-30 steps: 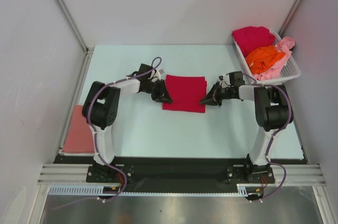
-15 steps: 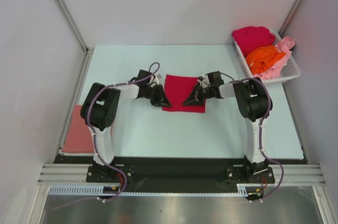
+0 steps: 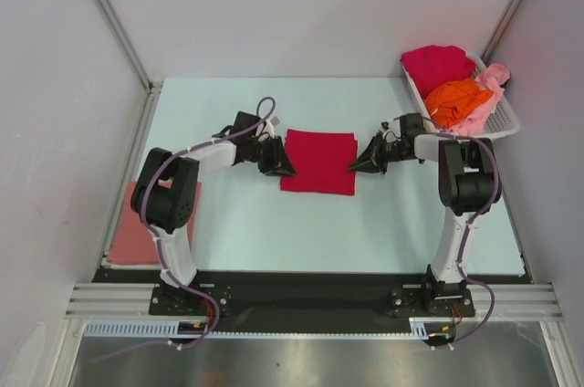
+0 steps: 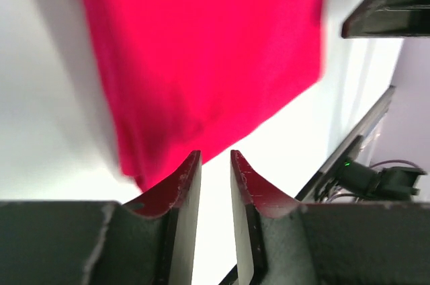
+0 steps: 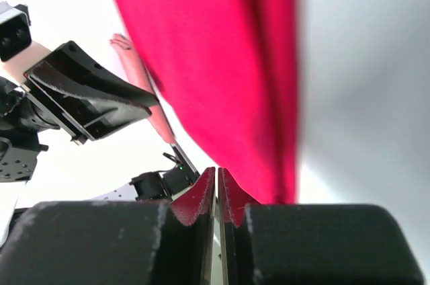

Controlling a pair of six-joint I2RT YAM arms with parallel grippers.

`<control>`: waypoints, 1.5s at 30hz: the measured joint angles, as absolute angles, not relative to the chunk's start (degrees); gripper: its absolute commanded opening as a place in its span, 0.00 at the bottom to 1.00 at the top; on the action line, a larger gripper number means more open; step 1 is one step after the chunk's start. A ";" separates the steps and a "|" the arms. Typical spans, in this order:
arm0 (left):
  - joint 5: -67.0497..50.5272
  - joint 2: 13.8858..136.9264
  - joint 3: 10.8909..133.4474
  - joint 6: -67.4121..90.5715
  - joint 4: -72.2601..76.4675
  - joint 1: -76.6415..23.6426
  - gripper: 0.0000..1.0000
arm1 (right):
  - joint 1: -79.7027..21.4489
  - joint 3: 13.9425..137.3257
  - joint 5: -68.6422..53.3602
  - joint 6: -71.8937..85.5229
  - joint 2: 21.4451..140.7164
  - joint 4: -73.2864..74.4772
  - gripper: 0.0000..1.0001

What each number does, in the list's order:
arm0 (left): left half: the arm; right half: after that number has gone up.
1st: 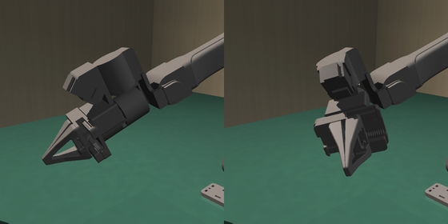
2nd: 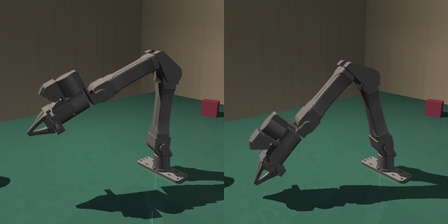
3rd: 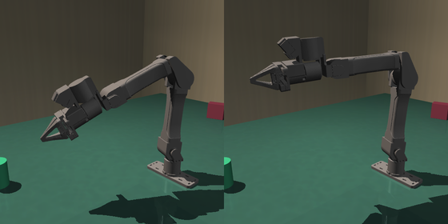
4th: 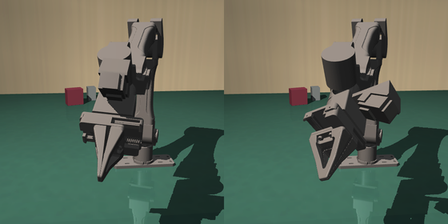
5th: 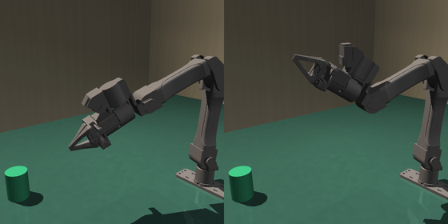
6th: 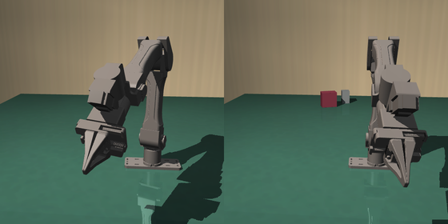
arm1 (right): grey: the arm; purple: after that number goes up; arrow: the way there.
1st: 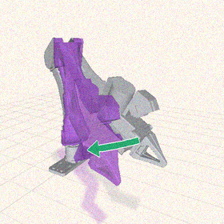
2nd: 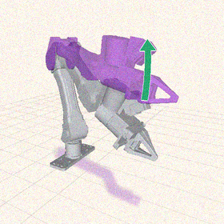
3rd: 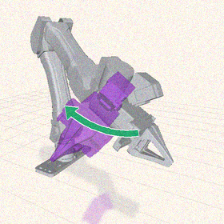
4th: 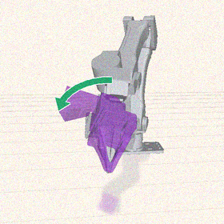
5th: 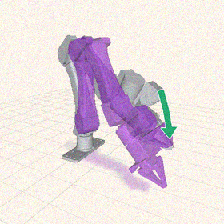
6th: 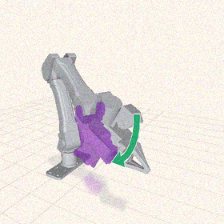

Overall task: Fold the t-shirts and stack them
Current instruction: Fold the tshirt

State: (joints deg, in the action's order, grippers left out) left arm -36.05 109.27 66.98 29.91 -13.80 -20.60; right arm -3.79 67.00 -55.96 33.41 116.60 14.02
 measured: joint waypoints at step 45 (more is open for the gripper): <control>-32.25 71.70 45.04 39.51 -3.90 -9.19 0.56 | -26.20 92.14 -28.49 6.44 97.78 43.07 1.00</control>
